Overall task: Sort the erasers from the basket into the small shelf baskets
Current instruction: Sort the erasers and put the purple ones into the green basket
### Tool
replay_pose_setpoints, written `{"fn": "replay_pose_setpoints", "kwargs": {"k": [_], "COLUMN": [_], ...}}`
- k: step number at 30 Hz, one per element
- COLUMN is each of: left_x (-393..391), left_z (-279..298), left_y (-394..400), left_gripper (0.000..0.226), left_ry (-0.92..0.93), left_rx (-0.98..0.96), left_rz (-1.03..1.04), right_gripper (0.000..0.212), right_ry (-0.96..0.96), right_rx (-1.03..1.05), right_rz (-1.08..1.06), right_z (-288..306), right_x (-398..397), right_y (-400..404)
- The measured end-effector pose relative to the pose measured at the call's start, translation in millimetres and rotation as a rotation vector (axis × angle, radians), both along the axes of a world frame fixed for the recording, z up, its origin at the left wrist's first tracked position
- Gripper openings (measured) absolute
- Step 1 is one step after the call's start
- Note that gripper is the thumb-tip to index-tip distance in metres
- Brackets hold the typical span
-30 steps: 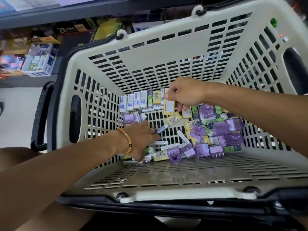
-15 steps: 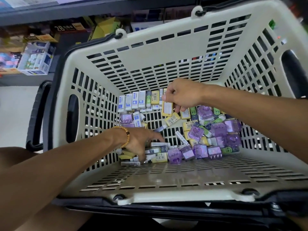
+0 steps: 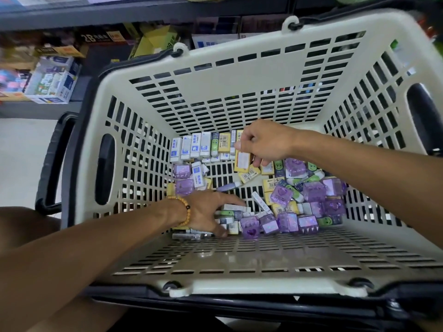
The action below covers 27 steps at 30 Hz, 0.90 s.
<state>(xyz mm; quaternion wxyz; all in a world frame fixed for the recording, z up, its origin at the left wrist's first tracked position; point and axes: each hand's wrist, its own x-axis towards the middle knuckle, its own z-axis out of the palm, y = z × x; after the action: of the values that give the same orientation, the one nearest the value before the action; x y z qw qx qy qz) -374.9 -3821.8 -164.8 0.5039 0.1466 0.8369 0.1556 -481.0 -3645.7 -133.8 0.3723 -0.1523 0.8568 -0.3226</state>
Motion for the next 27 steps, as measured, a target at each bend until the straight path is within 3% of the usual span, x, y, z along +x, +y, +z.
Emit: {"fn": "replay_pose_setpoints", "kwargs": {"k": [5, 10, 17, 23, 27], "left_x": [6, 7, 2, -19, -20], "left_z": [-1, -4, 6, 44, 71], "left_y": [10, 12, 14, -2, -27], "left_gripper": [0.072, 0.071, 0.047, 0.052, 0.064], "left_ry": [-0.025, -0.011, -0.137, -0.092, -0.028], "left_rx": [0.149, 0.112, 0.226, 0.230, 0.292], "left_rz": [0.261, 0.194, 0.540, 0.806, 1.067], "right_gripper": [0.051, 0.049, 0.038, 0.047, 0.042], "right_ry": [0.002, -0.005, -0.053, 0.040, 0.055], "right_rx": [-0.016, -0.024, -0.055, -0.002, -0.018], "right_rz": [0.007, -0.005, -0.064, -0.106, -0.144], "right_z": [-2, -3, 0, -1, -9], "right_x": [2, 3, 2, -1, -6], "right_y": [0, 1, 3, 1, -10]}}
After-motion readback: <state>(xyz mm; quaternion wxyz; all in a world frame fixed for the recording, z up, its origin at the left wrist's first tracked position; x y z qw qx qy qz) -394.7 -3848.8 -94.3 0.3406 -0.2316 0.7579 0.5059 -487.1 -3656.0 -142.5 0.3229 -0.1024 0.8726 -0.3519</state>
